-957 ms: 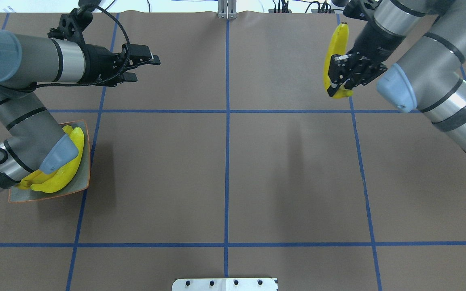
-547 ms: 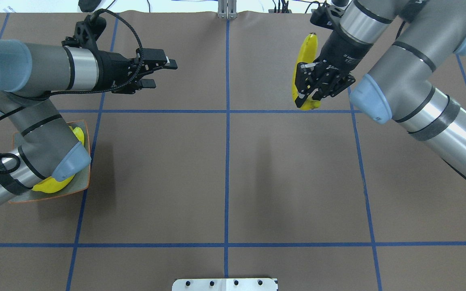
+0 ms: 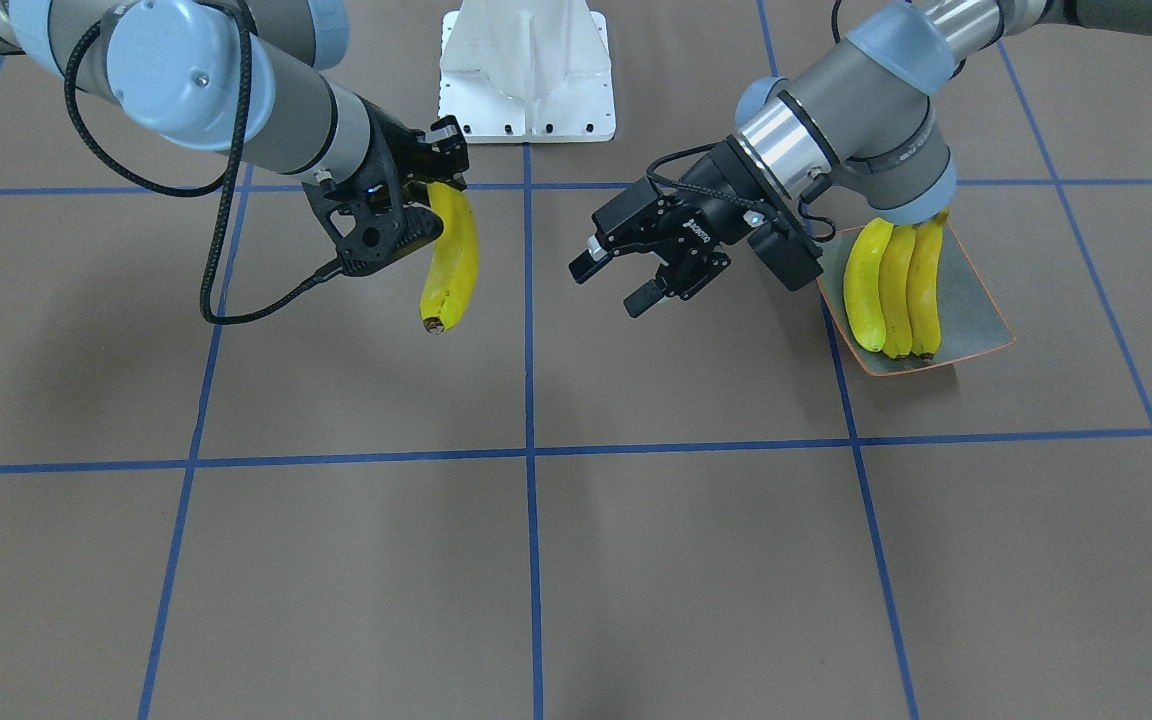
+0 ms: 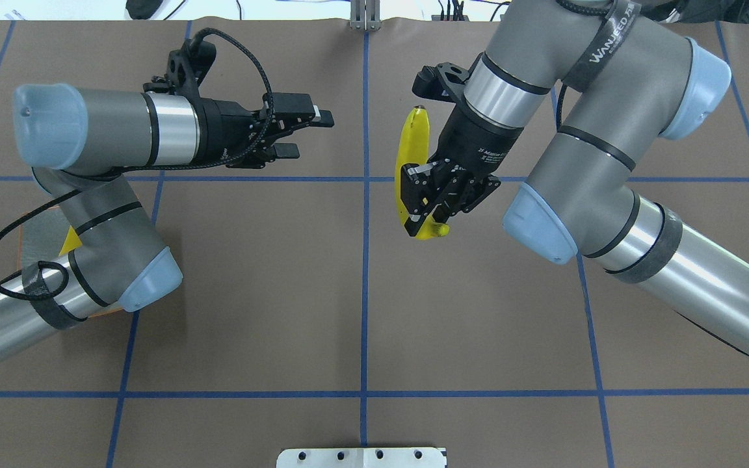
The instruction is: Transfer all bananas from basket to plate
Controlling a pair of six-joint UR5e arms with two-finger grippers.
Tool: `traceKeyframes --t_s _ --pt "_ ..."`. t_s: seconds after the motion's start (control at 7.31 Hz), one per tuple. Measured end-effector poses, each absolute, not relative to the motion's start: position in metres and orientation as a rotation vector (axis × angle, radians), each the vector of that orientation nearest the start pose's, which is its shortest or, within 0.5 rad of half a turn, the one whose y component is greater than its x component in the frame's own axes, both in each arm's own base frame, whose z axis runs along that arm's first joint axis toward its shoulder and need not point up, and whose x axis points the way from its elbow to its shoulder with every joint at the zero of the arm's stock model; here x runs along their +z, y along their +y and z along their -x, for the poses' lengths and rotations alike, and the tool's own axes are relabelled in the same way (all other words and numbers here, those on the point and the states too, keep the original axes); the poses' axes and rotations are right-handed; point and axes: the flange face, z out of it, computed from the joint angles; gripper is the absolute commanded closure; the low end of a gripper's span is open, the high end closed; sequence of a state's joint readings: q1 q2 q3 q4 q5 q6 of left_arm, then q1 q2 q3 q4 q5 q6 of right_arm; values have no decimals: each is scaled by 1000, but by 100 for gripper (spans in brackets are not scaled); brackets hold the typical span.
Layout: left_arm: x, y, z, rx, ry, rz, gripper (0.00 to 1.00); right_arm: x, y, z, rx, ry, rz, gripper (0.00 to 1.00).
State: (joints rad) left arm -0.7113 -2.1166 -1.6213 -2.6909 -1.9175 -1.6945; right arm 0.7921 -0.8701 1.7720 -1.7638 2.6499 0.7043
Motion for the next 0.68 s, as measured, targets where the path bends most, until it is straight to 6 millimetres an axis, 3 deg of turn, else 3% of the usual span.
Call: traceKeyframes --t_s 0.68 --pt "164 -456 -447 -257 1743 -194 0 148 -468 421 -497 -1222 199 100"
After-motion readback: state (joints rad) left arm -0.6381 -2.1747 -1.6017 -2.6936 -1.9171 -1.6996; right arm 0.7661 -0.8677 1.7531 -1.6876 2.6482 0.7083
